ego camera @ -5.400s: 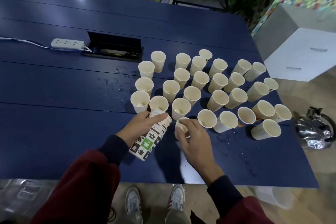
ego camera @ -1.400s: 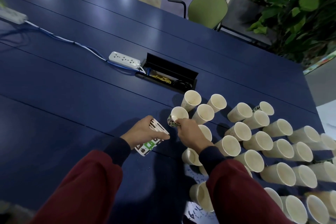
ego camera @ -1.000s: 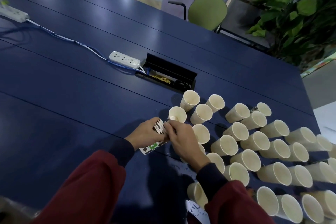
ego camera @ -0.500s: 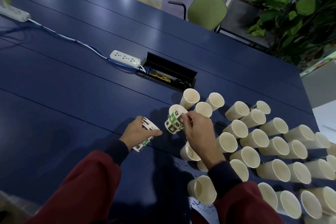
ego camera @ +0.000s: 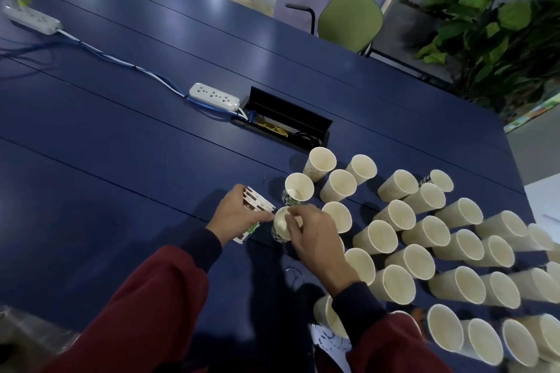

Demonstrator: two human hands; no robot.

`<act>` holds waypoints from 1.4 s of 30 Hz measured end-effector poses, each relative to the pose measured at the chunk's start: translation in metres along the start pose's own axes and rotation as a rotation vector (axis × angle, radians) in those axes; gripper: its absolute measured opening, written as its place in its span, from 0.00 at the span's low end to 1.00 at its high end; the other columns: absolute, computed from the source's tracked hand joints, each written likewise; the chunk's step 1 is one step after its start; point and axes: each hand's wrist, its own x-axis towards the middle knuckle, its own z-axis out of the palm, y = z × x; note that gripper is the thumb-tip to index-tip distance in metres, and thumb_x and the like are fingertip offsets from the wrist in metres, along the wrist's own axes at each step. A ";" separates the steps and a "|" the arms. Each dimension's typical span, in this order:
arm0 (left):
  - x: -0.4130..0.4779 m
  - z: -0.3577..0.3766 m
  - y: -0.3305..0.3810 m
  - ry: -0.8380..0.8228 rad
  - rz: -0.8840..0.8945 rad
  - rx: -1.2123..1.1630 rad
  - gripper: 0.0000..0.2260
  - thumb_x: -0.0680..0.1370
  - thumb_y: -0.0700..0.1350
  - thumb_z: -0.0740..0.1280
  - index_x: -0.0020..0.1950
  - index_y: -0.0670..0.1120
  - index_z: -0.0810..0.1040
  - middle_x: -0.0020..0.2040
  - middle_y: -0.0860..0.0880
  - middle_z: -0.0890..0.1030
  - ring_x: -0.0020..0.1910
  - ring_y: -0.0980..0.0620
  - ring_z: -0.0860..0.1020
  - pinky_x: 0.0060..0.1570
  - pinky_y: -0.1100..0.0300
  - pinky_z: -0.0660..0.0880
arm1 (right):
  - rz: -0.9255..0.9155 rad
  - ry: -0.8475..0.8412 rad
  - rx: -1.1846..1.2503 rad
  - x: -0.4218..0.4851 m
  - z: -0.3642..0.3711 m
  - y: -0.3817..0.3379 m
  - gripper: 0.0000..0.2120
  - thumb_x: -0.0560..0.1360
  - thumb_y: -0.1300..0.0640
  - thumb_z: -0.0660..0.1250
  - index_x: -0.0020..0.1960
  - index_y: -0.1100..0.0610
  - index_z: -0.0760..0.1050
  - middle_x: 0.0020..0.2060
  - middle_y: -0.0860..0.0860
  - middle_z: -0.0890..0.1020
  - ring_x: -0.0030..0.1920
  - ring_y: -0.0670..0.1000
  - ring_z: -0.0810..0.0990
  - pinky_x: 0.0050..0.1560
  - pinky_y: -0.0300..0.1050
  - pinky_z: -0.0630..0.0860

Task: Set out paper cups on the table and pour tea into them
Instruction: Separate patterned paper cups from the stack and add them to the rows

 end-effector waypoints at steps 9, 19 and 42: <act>-0.026 0.013 0.025 -0.067 0.281 -0.004 0.25 0.57 0.56 0.71 0.53 0.54 0.77 0.46 0.52 0.81 0.43 0.54 0.80 0.43 0.57 0.79 | -0.071 0.040 0.225 -0.009 -0.020 -0.016 0.14 0.81 0.49 0.61 0.45 0.56 0.80 0.37 0.49 0.82 0.37 0.52 0.77 0.40 0.47 0.68; -0.094 0.058 0.024 -0.047 0.270 -0.002 0.19 0.60 0.55 0.76 0.48 0.53 0.80 0.42 0.51 0.83 0.39 0.54 0.80 0.44 0.49 0.80 | -0.004 0.077 0.418 -0.074 -0.055 0.002 0.18 0.79 0.47 0.61 0.36 0.58 0.76 0.29 0.50 0.77 0.33 0.51 0.73 0.38 0.52 0.71; -0.098 0.050 -0.045 0.152 0.200 0.222 0.39 0.65 0.48 0.82 0.68 0.45 0.64 0.65 0.48 0.73 0.61 0.43 0.73 0.58 0.48 0.73 | 0.299 0.349 0.309 -0.145 -0.027 -0.003 0.11 0.81 0.54 0.66 0.43 0.58 0.79 0.33 0.52 0.83 0.35 0.52 0.79 0.39 0.50 0.73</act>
